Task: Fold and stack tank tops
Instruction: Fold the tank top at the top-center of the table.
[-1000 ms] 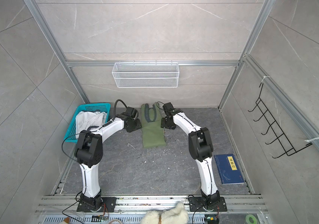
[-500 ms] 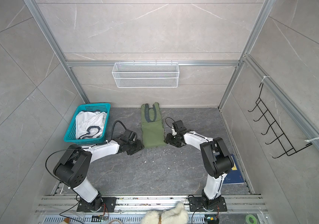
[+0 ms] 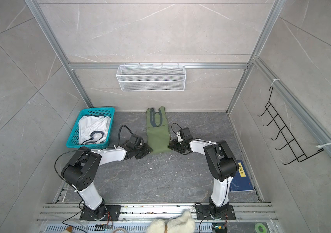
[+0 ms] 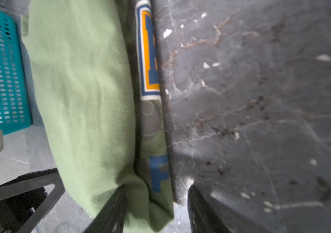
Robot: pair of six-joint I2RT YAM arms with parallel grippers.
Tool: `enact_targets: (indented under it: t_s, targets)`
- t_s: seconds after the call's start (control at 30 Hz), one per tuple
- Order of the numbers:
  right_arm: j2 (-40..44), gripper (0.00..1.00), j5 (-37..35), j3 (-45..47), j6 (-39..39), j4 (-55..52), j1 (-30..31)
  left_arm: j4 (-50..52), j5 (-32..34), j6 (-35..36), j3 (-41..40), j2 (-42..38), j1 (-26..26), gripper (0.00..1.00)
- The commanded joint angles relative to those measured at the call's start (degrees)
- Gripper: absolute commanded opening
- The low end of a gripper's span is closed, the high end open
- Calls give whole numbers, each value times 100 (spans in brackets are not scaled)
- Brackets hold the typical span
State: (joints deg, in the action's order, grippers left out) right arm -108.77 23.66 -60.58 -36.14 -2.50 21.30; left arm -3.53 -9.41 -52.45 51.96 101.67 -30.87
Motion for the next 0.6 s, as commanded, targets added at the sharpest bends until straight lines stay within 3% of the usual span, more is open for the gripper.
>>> enact_targets:
  t_s: [0.0, 0.3, 0.57]
  targets:
    - [-208, 48, 115, 208, -133, 137, -11, -216, -58, -114, -3, 211, 3, 47]
    - [-399, 39, 495, 602, -506, 652, 28, -291, -138, -139, 24, 346, 4, 32]
    - [-209, 13, 408, 839, -700, 786, 24, -245, -131, -161, -60, 223, -3, 17]
